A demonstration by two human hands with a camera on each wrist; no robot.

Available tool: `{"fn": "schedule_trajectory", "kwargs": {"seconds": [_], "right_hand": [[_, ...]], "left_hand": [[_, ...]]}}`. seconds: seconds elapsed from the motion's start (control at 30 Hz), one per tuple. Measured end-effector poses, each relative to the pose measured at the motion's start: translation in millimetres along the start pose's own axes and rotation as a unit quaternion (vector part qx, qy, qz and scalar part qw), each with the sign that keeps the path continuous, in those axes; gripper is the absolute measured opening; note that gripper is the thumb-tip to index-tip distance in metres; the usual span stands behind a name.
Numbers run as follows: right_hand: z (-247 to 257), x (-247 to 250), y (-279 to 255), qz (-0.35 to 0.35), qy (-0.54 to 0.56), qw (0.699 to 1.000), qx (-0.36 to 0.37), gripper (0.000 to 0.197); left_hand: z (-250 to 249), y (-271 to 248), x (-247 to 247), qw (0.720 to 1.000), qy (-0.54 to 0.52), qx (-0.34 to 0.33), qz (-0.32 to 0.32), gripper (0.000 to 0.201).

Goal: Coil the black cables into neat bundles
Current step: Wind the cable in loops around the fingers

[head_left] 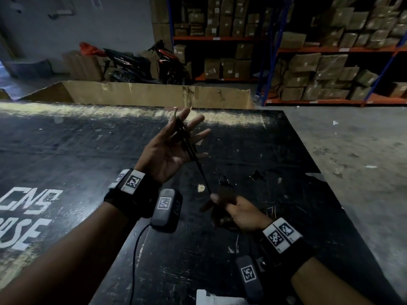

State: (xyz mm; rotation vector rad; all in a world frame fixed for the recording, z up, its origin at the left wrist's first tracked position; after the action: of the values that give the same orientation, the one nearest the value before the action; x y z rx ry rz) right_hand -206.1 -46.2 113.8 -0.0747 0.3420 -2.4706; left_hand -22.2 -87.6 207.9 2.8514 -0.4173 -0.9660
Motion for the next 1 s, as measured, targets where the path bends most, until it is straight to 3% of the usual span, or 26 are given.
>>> {"fn": "schedule_trajectory", "kwargs": {"seconds": [0.1,0.23,0.37,0.43,0.5,0.6,0.67,0.8,0.87,1.0], "right_hand": [[-5.3,5.7,11.6,-0.025,-0.048,0.998,0.025,0.038],[4.1,22.6,24.3,-0.11,-0.086,0.988,0.07,0.04],[28.8,52.3,30.0,-0.188,-0.272,0.934,0.138,0.035],[47.2,59.5,29.4,-0.185,-0.342,0.907,0.161,0.042],[63.8,60.8,29.0,-0.14,-0.347,0.907,0.193,0.047],[78.7,62.8,31.2,-0.06,-0.308,0.935,0.167,0.047],[84.1,64.3,31.7,-0.042,-0.306,0.94,0.144,0.038],[86.0,61.5,34.3,-0.028,-0.294,0.952,0.083,0.047],[90.2,60.6,34.3,-0.034,-0.297,0.953,0.053,0.042],[103.4,57.3,27.8,-0.049,-0.298,0.953,0.019,0.04]], "left_hand": [[2.2,-7.4,-12.6,0.998,-0.038,0.02,0.056,0.039],[17.4,-23.5,-28.2,0.984,-0.079,0.087,0.133,0.039],[32.2,-36.0,-24.5,0.975,-0.035,0.155,0.158,0.04],[38.1,-42.8,-19.8,0.972,-0.004,0.179,0.156,0.045],[42.3,-49.5,-19.0,0.968,0.022,0.196,0.153,0.047],[46.0,-55.8,-17.6,0.968,0.046,0.211,0.131,0.046],[47.3,-59.1,-17.4,0.966,0.072,0.214,0.128,0.033],[52.0,-60.2,-17.8,0.949,0.186,0.225,0.123,0.037],[56.0,-58.3,-16.9,0.935,0.231,0.235,0.128,0.033],[63.1,-49.1,-10.3,0.93,0.26,0.239,0.103,0.04]]}}
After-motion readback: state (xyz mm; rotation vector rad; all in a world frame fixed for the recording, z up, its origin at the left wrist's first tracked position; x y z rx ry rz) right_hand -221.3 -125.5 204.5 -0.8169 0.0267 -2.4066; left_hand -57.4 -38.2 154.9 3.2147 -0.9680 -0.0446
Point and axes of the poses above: each hand's wrist, its own y-axis towards the middle knuckle, its own x-axis out of the back of the hand, z = x × y, the point moved 4 cm from there along y, towards the middle knuckle, and after that the axes turned 2 degrees about -x, right-handed, at the moved point
